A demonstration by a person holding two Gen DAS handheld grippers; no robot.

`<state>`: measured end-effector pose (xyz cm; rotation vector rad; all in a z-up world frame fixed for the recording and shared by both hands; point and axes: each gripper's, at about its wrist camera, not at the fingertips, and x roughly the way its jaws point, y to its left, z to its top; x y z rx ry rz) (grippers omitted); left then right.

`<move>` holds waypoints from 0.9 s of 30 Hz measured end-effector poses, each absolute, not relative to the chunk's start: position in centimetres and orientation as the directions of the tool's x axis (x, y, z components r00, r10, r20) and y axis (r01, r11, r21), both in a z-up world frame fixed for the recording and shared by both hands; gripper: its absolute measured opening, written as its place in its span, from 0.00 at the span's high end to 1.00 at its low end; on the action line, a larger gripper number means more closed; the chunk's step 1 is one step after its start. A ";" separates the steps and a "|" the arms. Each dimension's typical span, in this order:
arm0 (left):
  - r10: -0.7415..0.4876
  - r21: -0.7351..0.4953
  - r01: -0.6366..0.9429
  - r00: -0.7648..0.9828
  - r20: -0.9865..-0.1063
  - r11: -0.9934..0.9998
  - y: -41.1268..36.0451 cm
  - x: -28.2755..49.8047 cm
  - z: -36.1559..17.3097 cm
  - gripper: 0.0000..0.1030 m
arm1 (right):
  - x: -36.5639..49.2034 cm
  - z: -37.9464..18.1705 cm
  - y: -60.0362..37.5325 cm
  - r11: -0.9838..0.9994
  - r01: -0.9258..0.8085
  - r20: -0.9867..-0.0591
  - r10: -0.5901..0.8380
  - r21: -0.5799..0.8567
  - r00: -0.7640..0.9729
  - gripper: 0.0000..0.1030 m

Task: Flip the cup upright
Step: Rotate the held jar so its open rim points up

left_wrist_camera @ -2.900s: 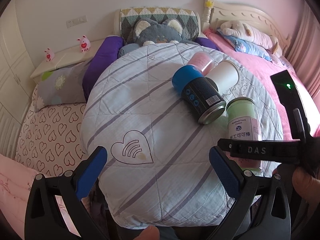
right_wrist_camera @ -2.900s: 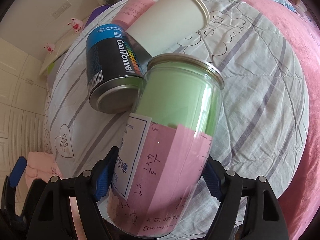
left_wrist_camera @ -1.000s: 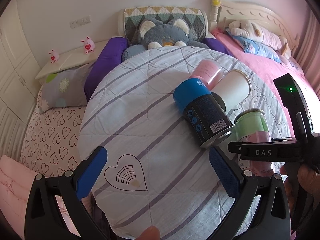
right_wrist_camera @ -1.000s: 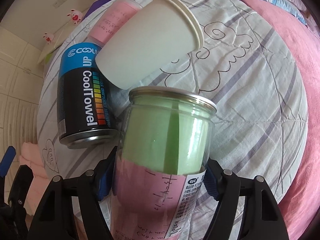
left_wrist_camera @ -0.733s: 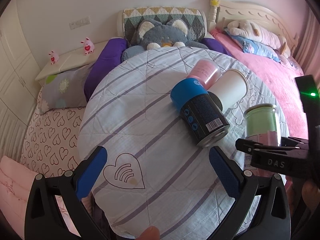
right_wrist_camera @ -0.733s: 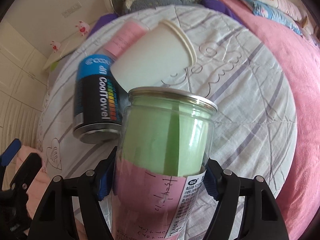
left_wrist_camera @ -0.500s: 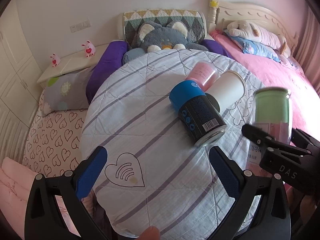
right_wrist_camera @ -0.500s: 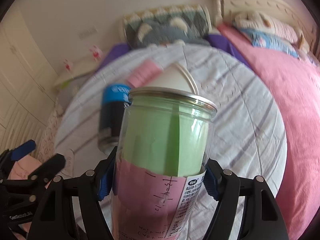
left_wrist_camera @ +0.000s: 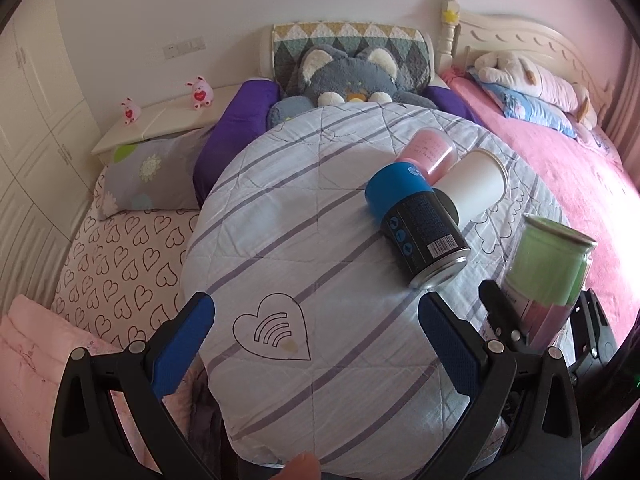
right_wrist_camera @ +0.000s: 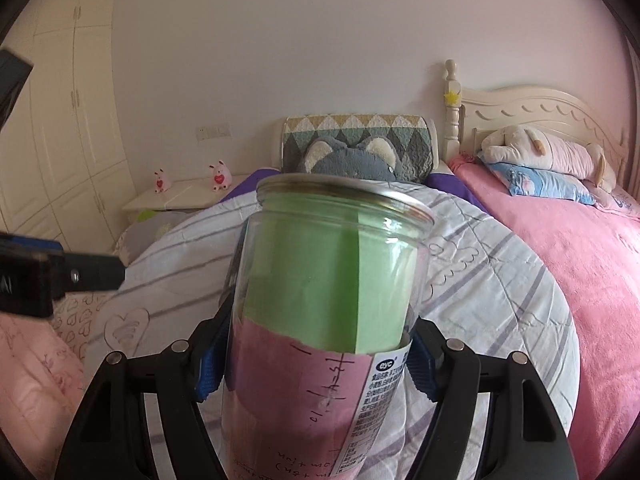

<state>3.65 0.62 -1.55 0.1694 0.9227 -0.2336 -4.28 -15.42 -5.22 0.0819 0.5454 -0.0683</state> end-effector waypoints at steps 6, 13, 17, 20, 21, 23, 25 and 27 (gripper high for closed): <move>-0.135 0.049 0.287 0.587 -0.798 0.957 0.2 2.8 -1.2 0.00 | -6.2 -5.5 -14.3 0.997 0.075 -0.499 -0.066 -0.002 0.864 0.28; -0.154 0.039 0.299 0.595 -0.789 0.954 0.3 1.1 -1.4 0.00 | -8.3 -5.5 -14.4 0.996 0.089 -0.504 -0.071 0.011 0.861 0.28; -0.161 0.036 0.301 0.604 -0.780 0.953 0.6 -0.4 -1.7 0.00 | -9.3 -5.6 -13.9 0.997 0.080 -0.511 -0.067 0.003 0.857 0.28; -0.165 0.030 0.293 0.616 -0.771 0.956 1.0 -1.3 -1.7 0.00 | -9.9 -5.5 -13.5 0.997 0.071 -0.506 -0.066 -0.008 0.860 0.28; -0.165 0.028 0.289 0.619 -0.768 0.957 1.2 -1.6 -1.7 0.00 | -10.2 -5.4 -13.4 0.997 0.070 -0.502 -0.068 -0.015 0.862 0.28; -0.162 0.028 0.285 0.621 -0.767 0.958 1.4 -2.0 -1.7 0.00 | -10.3 -5.1 -13.4 0.997 0.069 -0.495 -0.074 -0.029 0.866 0.26; -0.158 0.029 0.278 0.622 -0.767 0.960 1.6 -2.3 -1.9 0.00 | -10.6 -4.8 -13.3 0.997 0.067 -0.485 -0.078 -0.040 0.871 0.22; -0.157 0.027 0.275 0.626 -0.764 0.961 1.7 -2.5 -1.8 0.00 | -10.6 -4.5 -13.3 0.997 0.062 -0.486 -0.077 -0.047 0.871 0.22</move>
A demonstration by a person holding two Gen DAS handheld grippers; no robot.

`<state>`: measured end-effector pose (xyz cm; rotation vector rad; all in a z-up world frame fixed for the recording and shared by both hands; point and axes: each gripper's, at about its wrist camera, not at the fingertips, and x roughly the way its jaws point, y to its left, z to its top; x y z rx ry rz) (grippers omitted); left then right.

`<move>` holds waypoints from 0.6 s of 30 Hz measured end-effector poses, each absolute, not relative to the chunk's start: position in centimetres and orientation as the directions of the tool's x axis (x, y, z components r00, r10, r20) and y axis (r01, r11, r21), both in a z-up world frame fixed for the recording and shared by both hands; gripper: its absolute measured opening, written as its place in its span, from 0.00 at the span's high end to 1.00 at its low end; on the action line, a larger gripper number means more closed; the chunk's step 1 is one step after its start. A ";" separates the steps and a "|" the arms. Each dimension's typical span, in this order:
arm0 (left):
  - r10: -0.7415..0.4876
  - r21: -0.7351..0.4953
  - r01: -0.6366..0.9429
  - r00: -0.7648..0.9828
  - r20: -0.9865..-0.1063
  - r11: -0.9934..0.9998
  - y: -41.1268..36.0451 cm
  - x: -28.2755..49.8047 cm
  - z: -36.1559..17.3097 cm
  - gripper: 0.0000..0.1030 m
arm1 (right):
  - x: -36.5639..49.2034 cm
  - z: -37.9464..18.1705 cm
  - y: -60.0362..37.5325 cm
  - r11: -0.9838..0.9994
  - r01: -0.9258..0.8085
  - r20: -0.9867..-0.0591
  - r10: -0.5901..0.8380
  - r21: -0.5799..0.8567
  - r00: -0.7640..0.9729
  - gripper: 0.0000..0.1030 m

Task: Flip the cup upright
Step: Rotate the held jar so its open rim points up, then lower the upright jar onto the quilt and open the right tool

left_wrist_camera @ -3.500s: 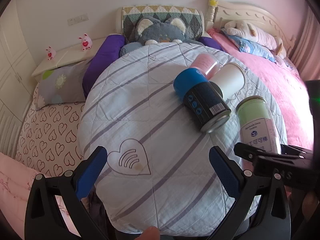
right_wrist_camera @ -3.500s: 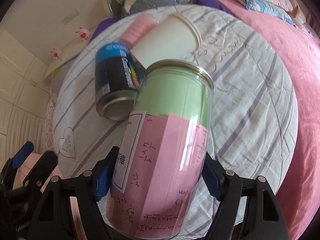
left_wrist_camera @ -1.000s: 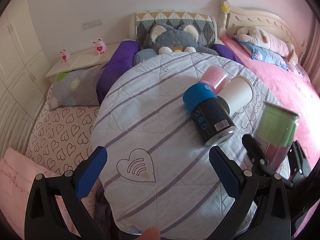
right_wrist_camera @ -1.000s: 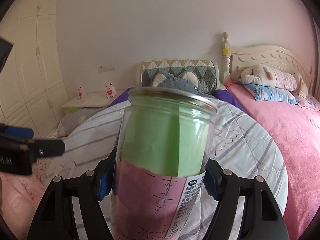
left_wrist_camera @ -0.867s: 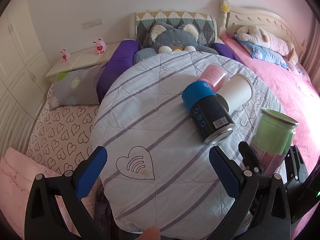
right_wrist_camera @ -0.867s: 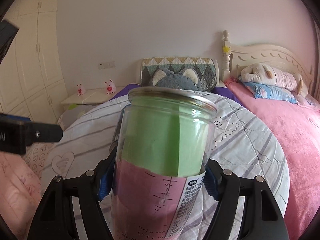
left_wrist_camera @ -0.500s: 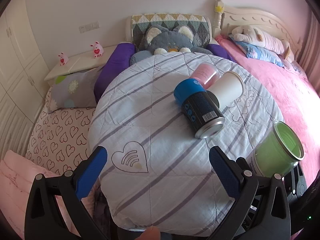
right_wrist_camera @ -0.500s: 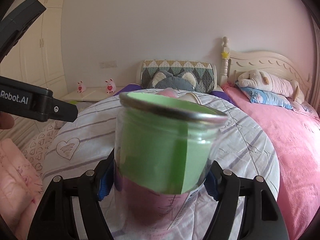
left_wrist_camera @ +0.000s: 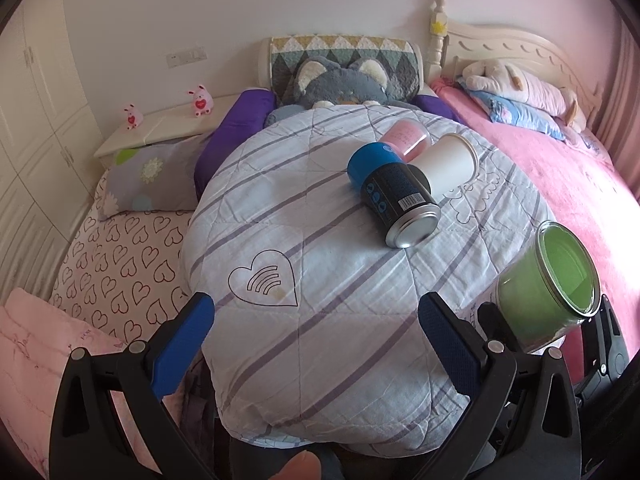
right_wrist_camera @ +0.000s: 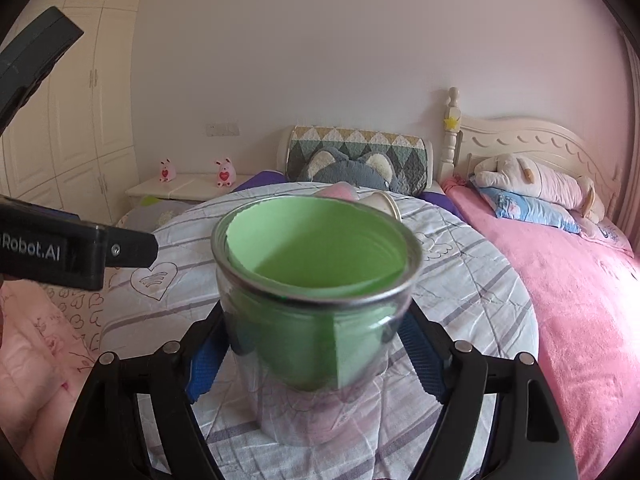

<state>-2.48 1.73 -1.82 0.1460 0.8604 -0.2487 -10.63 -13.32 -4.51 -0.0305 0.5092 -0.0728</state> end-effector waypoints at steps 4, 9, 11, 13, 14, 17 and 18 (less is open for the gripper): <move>-0.158 0.026 0.271 0.632 -0.759 0.962 1.9 -2.8 -1.7 0.00 | -10.8 -4.2 -13.3 0.997 0.059 -0.486 -0.076 -0.049 0.871 0.22; -0.158 0.026 0.270 0.637 -0.755 0.963 2.0 -3.0 -1.5 0.00 | -11.1 -4.2 -13.3 0.997 0.055 -0.498 -0.072 -0.048 0.864 0.21; -0.158 0.028 0.270 0.642 -0.750 0.963 2.1 -3.2 -1.3 0.00 | -11.4 -4.0 -13.3 0.997 0.054 -0.502 -0.072 -0.049 0.862 0.21; -0.158 0.029 0.270 0.645 -0.748 0.962 2.0 -3.3 -1.3 0.00 | -11.7 -3.8 -13.3 0.997 0.055 -0.501 -0.071 -0.046 0.863 0.21; -0.158 0.029 0.270 0.645 -0.747 0.962 2.0 -3.4 -1.3 0.00 | -11.8 -3.6 -13.4 0.998 0.055 -0.501 -0.069 -0.043 0.863 0.21; -0.161 0.025 0.267 0.652 -0.741 0.964 2.1 -3.6 -1.0 0.00 | -12.3 -2.7 -13.8 0.998 0.056 -0.508 -0.063 -0.030 0.859 0.19; -0.163 0.022 0.265 0.654 -0.739 0.964 2.1 -3.6 -0.9 0.00 | -12.6 -2.4 -13.9 0.998 0.058 -0.513 -0.064 -0.028 0.856 0.19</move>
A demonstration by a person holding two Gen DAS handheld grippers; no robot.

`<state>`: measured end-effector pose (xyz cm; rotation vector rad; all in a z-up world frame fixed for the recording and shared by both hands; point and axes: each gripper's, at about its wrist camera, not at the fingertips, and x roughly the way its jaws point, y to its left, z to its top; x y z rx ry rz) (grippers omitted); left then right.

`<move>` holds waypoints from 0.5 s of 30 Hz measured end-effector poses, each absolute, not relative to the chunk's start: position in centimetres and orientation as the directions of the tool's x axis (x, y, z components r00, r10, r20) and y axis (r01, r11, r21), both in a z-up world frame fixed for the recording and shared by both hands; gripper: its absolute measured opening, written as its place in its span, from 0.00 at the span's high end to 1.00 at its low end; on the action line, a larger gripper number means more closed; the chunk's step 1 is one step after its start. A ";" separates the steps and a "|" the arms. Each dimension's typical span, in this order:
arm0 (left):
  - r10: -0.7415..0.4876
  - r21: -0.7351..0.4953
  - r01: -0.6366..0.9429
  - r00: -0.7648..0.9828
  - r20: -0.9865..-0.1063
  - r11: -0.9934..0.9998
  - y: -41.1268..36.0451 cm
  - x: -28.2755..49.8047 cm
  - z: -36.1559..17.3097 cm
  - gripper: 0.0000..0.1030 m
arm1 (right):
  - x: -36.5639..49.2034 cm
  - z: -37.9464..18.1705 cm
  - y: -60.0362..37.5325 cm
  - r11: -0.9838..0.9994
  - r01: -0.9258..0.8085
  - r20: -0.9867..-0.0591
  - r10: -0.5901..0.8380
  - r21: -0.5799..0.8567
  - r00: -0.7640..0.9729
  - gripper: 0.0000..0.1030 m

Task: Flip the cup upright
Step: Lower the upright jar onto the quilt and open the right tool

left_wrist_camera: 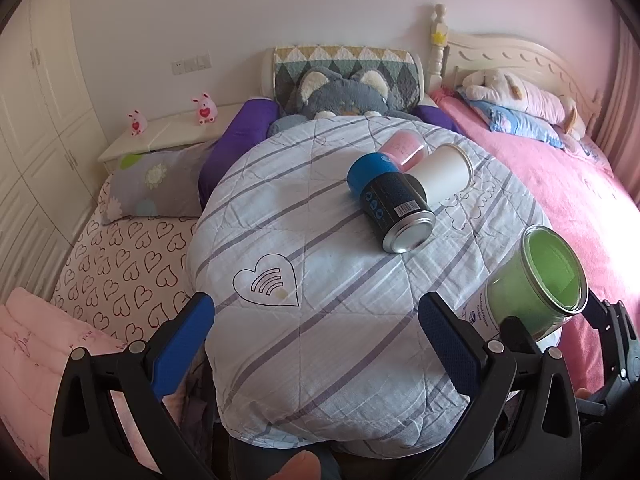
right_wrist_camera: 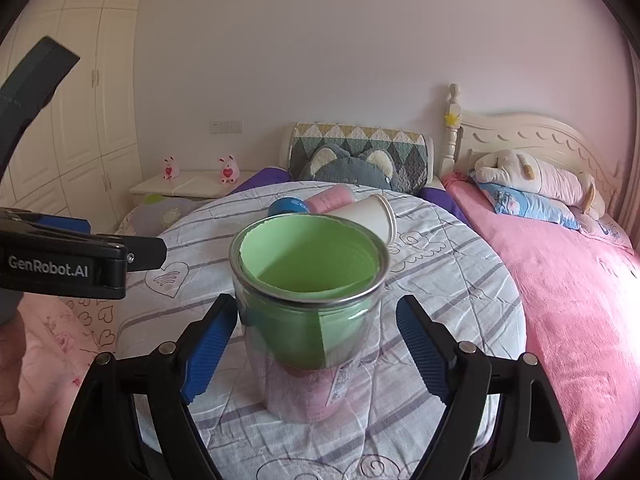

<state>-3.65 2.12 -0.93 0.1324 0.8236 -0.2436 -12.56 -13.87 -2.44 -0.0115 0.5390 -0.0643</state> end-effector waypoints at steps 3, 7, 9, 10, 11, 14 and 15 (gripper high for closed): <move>-0.163 0.021 0.260 0.662 -0.731 0.965 2.2 -4.0 -0.6 0.00 | -13.3 -1.5 -14.3 0.997 0.077 -0.531 -0.079 -0.026 0.844 0.19; -0.164 0.016 0.254 0.670 -0.724 0.967 2.4 -4.6 -0.2 0.00 | -14.6 -0.1 -15.5 0.992 0.123 -0.572 -0.091 0.017 0.815 0.19; -0.166 0.013 0.254 0.672 -0.721 0.967 2.4 -5.2 0.0 0.00 | -15.4 0.5 -16.2 0.988 0.144 -0.593 -0.088 0.047 0.800 0.19; -0.162 0.018 0.252 0.675 -0.720 0.968 2.3 -5.4 0.1 0.00 | -15.6 0.7 -16.5 0.987 0.147 -0.599 -0.083 0.058 0.797 0.19; -0.157 0.024 0.250 0.676 -0.720 0.968 2.2 -5.6 0.2 0.00 | -15.8 0.9 -16.7 0.986 0.153 -0.609 -0.085 0.062 0.789 0.19; -0.146 0.032 0.241 0.683 -0.716 0.970 2.1 -6.5 0.4 0.00 | -16.5 1.7 -16.9 0.986 0.147 -0.624 -0.068 0.077 0.779 0.19; -0.142 0.036 0.238 0.687 -0.713 0.971 2.1 -7.0 0.6 0.00 | -16.7 1.9 -16.8 0.987 0.143 -0.628 -0.061 0.080 0.776 0.19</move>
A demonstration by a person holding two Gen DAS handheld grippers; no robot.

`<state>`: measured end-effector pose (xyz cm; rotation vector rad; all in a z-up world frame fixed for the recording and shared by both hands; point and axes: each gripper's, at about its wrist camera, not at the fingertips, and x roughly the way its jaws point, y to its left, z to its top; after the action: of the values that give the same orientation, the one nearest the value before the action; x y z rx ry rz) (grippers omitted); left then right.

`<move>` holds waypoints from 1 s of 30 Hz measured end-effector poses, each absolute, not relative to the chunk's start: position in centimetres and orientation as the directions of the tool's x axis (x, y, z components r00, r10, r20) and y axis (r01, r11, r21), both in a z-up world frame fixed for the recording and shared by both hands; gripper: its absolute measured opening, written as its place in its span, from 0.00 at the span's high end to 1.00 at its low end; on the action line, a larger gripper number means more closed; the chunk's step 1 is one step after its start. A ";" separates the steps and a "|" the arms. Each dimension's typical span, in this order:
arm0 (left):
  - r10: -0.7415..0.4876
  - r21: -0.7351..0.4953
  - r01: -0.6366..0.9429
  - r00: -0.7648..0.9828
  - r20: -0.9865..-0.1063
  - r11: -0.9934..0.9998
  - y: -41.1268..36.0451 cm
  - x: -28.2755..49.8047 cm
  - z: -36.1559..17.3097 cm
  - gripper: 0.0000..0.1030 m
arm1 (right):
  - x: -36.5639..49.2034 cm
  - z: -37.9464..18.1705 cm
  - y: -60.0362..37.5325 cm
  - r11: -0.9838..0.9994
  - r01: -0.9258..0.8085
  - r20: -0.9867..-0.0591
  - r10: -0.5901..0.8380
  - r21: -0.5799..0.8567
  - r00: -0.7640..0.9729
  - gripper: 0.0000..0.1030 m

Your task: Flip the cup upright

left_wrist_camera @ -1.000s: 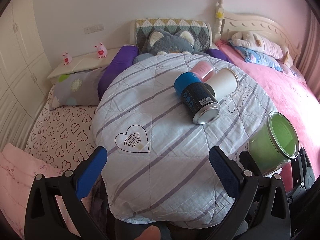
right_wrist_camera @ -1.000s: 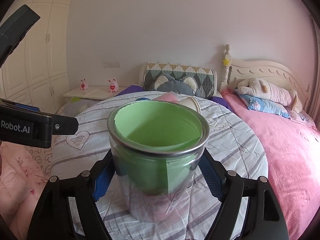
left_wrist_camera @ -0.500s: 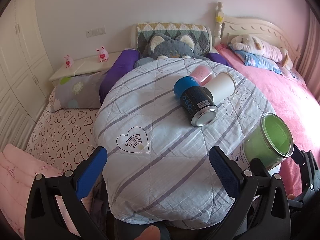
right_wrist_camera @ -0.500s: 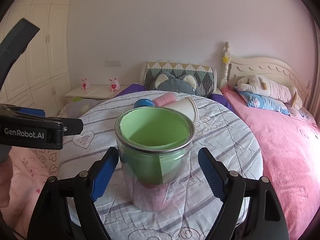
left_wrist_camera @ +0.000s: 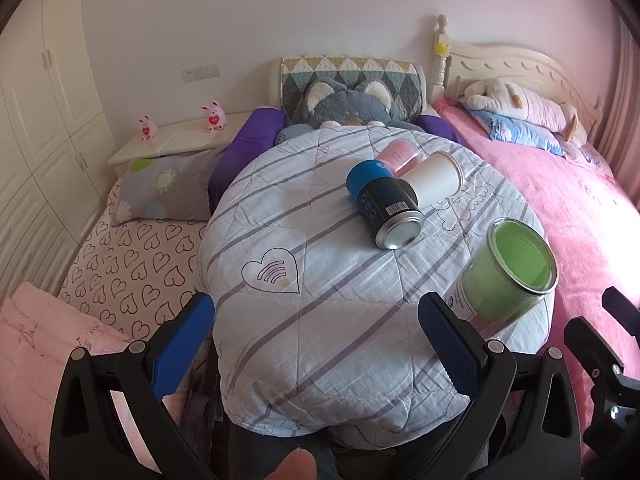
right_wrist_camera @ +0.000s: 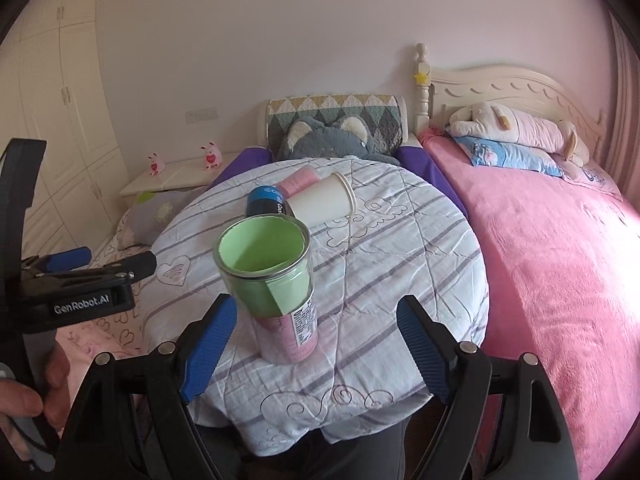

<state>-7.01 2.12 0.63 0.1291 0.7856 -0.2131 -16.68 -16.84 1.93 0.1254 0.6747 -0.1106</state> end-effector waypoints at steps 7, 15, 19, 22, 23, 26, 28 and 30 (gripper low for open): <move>-0.085 0.077 0.194 0.705 -0.704 0.978 2.4 -9.5 1.6 0.00 | -16.9 3.3 -16.4 0.988 0.140 -0.658 -0.059 0.072 0.751 0.19; -0.056 0.093 0.176 0.692 -0.720 0.980 2.4 -10.7 1.5 0.00 | -16.9 3.7 -16.6 0.985 0.165 -0.687 -0.080 0.058 0.723 0.19; -0.063 0.090 0.183 0.694 -0.717 0.979 2.1 -11.0 1.7 0.00 | -16.8 3.8 -16.4 0.985 0.162 -0.694 -0.077 0.057 0.716 0.19; -0.067 0.092 0.189 0.695 -0.716 0.978 1.8 -11.0 1.8 0.00 | -16.8 3.8 -16.4 0.985 0.163 -0.694 -0.077 0.059 0.716 0.19; -0.068 0.092 0.191 0.695 -0.716 0.977 1.7 -11.0 1.8 0.00 | -16.7 3.8 -16.3 0.985 0.163 -0.693 -0.077 0.060 0.717 0.19; -0.069 0.089 0.189 0.693 -0.718 0.978 1.7 -10.9 1.8 0.00 | -16.7 3.9 -16.2 0.985 0.163 -0.693 -0.077 0.059 0.717 0.19; -0.067 0.090 0.188 0.693 -0.718 0.978 1.6 -10.9 1.7 0.00 | -16.7 3.9 -16.3 0.985 0.163 -0.693 -0.077 0.059 0.717 0.19; -0.065 0.090 0.186 0.691 -0.720 0.978 1.7 -10.8 1.7 0.00 | -16.7 3.9 -16.3 0.985 0.160 -0.695 -0.074 0.060 0.715 0.19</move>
<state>-10.81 1.67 1.70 0.1609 0.7960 -0.1411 -16.69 -16.25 3.91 0.1191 0.7634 -0.1300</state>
